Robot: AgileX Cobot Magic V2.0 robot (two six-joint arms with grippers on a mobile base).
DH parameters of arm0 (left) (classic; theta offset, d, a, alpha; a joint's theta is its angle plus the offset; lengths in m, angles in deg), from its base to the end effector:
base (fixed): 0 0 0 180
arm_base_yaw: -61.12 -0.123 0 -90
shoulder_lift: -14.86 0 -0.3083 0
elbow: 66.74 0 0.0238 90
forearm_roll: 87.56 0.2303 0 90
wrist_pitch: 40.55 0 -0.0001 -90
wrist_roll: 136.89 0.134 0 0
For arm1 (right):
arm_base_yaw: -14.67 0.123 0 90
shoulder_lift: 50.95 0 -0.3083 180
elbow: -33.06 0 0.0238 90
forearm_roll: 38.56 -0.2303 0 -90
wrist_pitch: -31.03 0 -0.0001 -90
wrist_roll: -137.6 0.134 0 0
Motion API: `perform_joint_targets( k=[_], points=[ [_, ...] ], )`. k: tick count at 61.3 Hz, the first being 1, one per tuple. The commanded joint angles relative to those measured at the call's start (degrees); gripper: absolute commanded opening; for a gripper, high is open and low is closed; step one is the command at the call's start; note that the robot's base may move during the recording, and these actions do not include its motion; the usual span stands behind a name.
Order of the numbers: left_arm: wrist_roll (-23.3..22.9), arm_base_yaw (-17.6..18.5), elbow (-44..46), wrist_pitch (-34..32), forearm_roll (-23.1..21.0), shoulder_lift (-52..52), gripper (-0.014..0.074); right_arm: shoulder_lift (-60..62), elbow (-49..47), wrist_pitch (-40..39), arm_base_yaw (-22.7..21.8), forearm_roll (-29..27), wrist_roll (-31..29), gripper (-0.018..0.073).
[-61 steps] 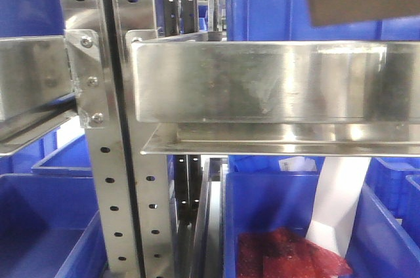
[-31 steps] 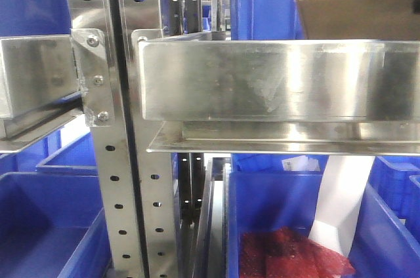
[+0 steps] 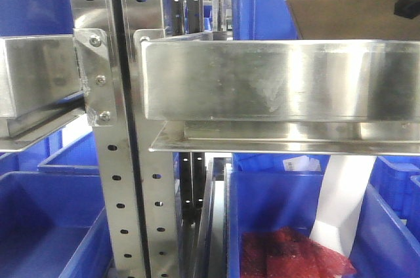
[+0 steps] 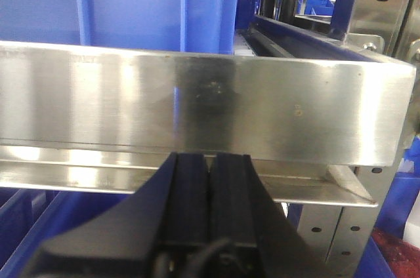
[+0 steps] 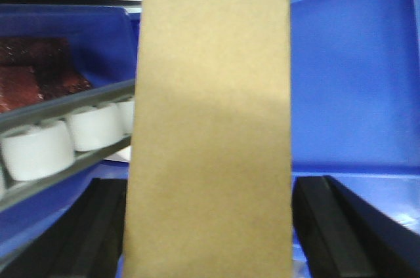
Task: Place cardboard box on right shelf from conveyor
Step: 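Lower the box onto the roller shelf and open the right gripper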
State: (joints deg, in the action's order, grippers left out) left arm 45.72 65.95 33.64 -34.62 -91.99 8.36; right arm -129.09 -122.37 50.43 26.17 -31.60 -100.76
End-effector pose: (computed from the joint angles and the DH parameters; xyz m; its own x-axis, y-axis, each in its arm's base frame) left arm 0.0555 -0.0058 0.1924 -0.0382 -0.0282 -0.9989 0.0910 0.9953 -0.0316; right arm 0.2755 0.0505 0.3263 -0.0698 -0.9378 -0.3401 -0.5403 0.3222 -0.7774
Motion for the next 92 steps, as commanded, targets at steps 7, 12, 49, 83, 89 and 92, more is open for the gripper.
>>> perform_joint_targets(
  k=[7, 12, 49, 83, 89, 92],
  points=[
    [0.01, 0.38, -0.57, -5.08, -0.34, 0.82, -0.0116, 3.54, -1.78, -1.27, -0.33, -5.51, 0.43, 0.0596],
    [0.01, 0.38, -0.57, -5.08, -0.34, 0.82, -0.0116, 5.08, -1.78, -0.75, -0.33, -8.94, 1.31, 0.0596],
    [0.01, 0.38, -0.57, -5.08, -0.34, 0.82, -0.0116, 21.75, -0.74, 1.83, -0.33, -14.0, 54.83, 0.0344],
    [0.01, 0.38, -0.57, -5.08, -0.34, 0.82, -0.0116, 36.71, 7.18, 0.92, -0.33, 5.98, 80.45, 0.0024],
    [0.01, 0.38, -0.57, -5.08, -0.34, 0.82, -0.0116, 36.71, 7.18, 0.92, -0.33, 5.98, 80.45, 0.0024],
    [0.01, 0.38, -0.57, -5.08, -0.34, 0.82, -0.0116, 36.71, 7.18, 0.92, -0.33, 5.98, 80.45, 0.0024]
  ],
)
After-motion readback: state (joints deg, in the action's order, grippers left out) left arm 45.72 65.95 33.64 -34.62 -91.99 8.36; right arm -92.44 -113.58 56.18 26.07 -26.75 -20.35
